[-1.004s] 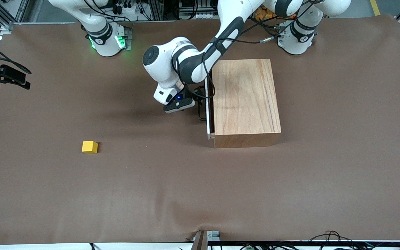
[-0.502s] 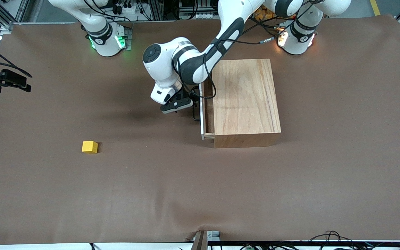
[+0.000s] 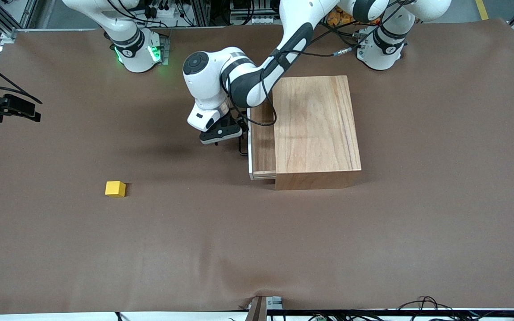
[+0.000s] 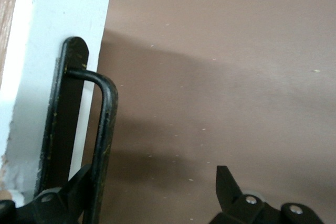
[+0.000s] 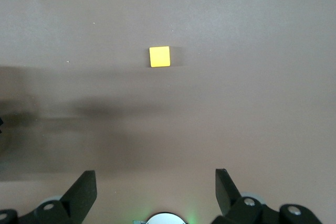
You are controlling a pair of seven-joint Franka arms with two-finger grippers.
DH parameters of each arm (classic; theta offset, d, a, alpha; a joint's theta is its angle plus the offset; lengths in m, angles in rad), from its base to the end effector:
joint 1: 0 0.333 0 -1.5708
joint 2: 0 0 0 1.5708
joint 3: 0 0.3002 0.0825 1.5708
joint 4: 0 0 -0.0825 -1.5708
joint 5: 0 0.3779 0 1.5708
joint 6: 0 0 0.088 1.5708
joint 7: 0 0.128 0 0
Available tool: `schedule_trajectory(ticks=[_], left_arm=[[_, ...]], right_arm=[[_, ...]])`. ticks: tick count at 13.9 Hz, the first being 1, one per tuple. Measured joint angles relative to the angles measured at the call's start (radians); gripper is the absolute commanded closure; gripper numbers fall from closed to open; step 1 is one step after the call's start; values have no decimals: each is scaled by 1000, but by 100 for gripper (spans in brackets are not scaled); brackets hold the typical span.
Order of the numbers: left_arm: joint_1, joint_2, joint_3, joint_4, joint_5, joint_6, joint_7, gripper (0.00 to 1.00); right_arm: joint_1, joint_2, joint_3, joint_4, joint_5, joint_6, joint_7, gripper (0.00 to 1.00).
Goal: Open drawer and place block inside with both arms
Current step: 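Pull the drawer open by its handle with the left gripper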
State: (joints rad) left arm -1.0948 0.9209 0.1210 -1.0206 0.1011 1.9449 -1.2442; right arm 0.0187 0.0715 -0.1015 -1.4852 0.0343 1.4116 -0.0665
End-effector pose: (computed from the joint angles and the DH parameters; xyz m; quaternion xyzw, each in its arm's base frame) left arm 0.4099 -0.6400 0.2655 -0.9912 -0.0923 -0.0872 0.0380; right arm 0.5476 -0.0387 0.5752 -0.9973 0.0068 0.0711 0.0188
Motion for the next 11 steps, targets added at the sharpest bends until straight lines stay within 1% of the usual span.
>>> schedule_trajectory(ticks=[5,9,11], left_arm=[[-2,0,-6,0,-1,58,0,0],[-2,0,-9,4,-5,71,0,0],[-2,0,-11,6,-14,73,-1,0]], right_arm=[[-63,41,-2,1,3,8,-2,0],[-66,53,8,7,5,64,-3,0],[-63,83,14,6,6,68,-12,0]])
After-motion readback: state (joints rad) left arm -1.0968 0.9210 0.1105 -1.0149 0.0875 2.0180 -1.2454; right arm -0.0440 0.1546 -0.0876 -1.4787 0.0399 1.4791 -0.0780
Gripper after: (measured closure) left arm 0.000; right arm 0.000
